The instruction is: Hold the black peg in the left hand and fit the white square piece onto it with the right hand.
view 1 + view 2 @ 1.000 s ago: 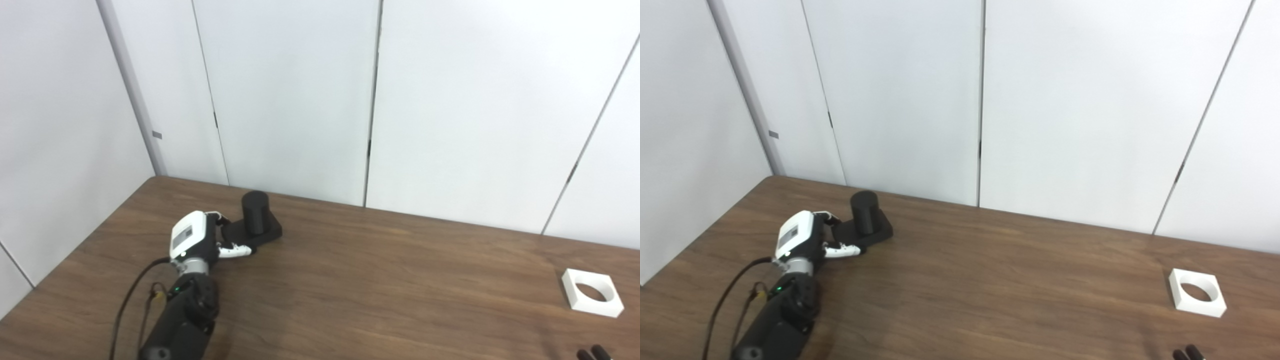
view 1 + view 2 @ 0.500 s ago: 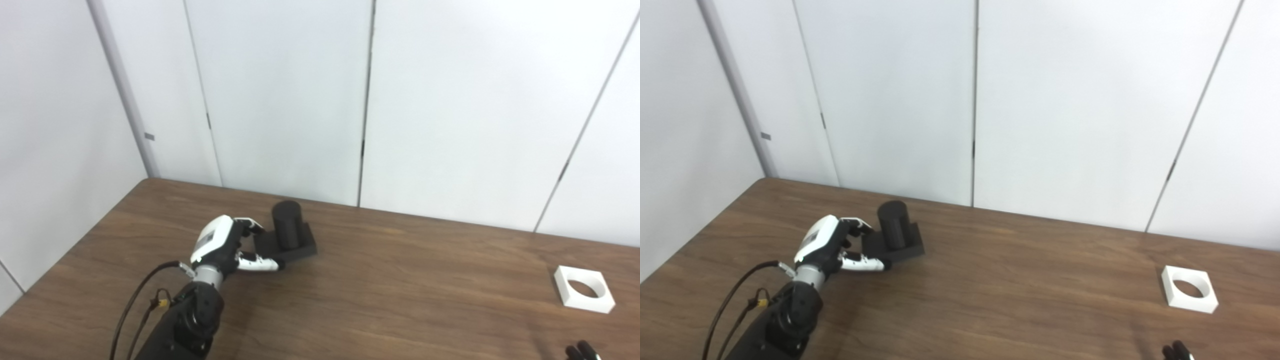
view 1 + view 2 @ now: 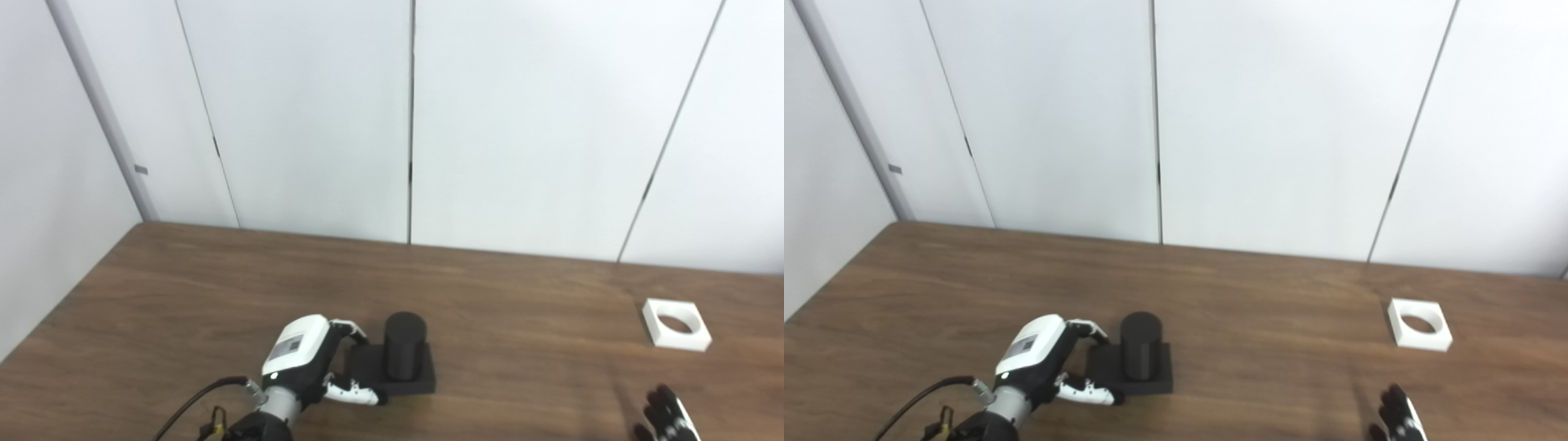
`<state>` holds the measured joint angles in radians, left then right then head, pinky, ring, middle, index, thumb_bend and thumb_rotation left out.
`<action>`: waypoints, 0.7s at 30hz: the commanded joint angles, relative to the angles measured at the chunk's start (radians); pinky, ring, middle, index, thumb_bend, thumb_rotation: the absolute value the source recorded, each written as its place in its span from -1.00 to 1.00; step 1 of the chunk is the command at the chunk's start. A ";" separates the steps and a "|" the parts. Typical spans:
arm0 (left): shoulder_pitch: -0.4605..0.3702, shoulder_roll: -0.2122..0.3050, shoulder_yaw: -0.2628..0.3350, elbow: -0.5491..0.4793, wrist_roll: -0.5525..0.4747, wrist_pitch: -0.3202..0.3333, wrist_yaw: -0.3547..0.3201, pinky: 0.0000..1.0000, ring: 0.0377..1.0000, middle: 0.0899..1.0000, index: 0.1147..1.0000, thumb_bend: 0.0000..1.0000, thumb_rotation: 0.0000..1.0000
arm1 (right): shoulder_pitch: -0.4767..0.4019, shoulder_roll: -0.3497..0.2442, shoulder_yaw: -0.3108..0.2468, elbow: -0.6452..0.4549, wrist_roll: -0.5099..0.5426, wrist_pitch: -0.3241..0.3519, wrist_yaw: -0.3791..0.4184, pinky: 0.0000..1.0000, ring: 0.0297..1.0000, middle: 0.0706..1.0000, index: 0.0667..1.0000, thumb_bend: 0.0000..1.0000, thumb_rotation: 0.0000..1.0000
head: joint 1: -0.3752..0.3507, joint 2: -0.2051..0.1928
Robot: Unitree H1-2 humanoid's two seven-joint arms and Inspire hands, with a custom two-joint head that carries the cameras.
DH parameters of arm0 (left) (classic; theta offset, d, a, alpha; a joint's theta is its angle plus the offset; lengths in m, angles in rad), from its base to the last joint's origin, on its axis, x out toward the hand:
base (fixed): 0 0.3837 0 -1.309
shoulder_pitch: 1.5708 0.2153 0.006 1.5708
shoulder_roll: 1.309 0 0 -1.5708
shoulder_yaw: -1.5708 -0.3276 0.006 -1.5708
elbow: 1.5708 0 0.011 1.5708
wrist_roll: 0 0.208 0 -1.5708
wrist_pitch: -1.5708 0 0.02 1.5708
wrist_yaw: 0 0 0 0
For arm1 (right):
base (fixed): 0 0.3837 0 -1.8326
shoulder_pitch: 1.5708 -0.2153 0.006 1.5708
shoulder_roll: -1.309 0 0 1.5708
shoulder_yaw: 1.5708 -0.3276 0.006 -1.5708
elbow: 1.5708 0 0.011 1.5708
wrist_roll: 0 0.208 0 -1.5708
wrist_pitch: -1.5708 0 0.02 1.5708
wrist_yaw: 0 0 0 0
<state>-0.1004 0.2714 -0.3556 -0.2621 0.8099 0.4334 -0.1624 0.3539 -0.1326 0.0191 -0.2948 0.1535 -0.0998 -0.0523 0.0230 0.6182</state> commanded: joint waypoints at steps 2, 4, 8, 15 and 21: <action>0.016 -0.020 -0.029 -0.062 0.040 -0.017 -0.016 0.44 0.60 0.52 -0.16 0.02 -0.90 | 0.028 0.080 0.017 -0.045 0.001 -0.011 -0.007 0.87 0.93 0.91 0.93 0.09 0.84 | -0.011 0.015; 0.039 -0.037 -0.052 -0.085 0.062 -0.012 -0.032 0.44 0.61 0.52 -0.16 0.02 -0.90 | 0.029 0.081 0.021 -0.053 0.000 -0.002 -0.012 0.87 0.93 0.91 0.93 0.10 0.84 | -0.021 0.026; 0.084 -0.066 -0.075 -0.116 0.088 -0.021 -0.040 0.44 0.60 0.52 -0.16 0.02 -0.90 | 0.024 0.080 0.031 -0.060 -0.005 0.009 -0.018 0.89 0.95 0.94 0.94 0.13 0.84 | -0.036 0.047; 0.174 -0.127 -0.134 -0.131 0.167 -0.049 -0.014 0.45 0.59 0.51 -0.16 0.02 -0.90 | 0.015 0.086 0.040 -0.079 -0.013 0.040 -0.038 0.87 0.94 0.91 0.91 0.20 0.80 | -0.061 0.099; 0.238 -0.151 -0.157 -0.134 0.216 -0.069 -0.003 0.46 0.59 0.53 -0.16 0.02 -0.90 | 0.003 0.091 0.043 -0.095 -0.030 0.065 -0.058 0.84 0.92 0.88 0.89 0.24 0.78 | -0.088 0.153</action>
<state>0.1140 0.1292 -0.4929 -0.3906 1.0305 0.3808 -0.1364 0.3530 -0.1315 0.0525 -0.3504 0.1347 -0.0266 -0.0981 -0.0568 0.7547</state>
